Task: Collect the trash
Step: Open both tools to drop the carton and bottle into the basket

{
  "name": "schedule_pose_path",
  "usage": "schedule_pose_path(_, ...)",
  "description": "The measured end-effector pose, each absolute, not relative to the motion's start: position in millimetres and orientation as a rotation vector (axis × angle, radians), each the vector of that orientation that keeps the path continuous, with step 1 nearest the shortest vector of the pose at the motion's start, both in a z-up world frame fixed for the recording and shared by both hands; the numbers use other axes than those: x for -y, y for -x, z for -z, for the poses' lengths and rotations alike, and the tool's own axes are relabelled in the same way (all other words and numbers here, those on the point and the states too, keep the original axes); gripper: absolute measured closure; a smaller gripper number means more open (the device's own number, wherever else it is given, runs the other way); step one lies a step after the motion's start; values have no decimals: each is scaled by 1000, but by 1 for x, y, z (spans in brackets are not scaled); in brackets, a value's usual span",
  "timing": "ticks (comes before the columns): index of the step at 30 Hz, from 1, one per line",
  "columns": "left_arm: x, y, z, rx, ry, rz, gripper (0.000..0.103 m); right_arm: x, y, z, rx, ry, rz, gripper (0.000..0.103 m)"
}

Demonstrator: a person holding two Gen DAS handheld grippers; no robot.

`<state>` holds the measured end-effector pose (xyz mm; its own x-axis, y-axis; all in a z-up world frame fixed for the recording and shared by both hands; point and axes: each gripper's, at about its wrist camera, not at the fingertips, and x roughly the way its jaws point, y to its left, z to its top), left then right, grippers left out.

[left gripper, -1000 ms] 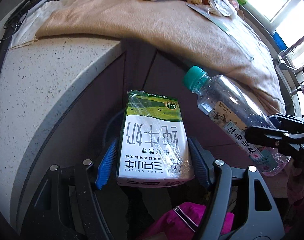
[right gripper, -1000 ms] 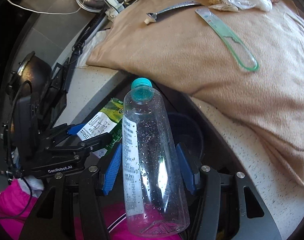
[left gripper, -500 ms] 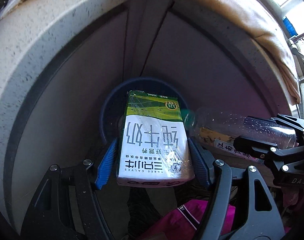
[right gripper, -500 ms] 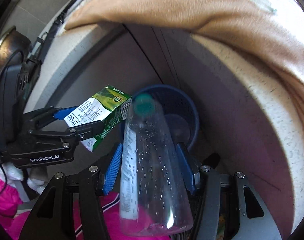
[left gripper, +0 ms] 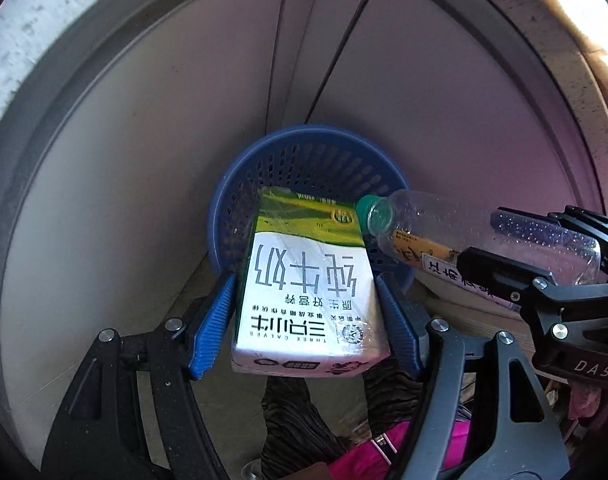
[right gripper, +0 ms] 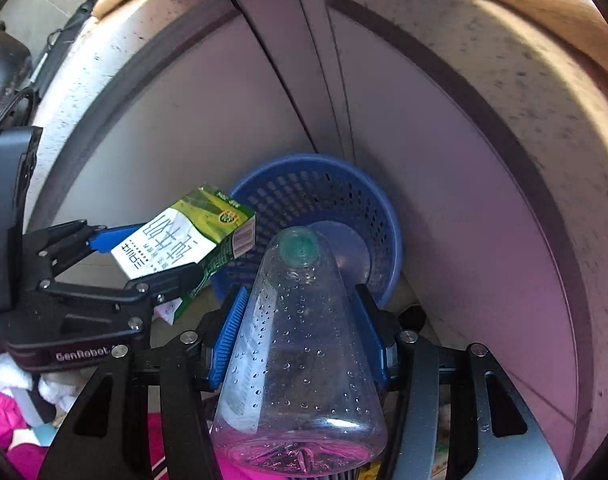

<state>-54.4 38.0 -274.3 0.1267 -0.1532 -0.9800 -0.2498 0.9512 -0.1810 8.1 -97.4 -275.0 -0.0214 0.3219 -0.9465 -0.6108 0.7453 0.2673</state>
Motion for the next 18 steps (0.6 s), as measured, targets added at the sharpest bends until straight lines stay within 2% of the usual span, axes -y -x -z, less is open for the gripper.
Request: schedule_pose_path(18,-47,60,277,-1443,324,-119,30,94,-13,272,-1410,269,-761,50)
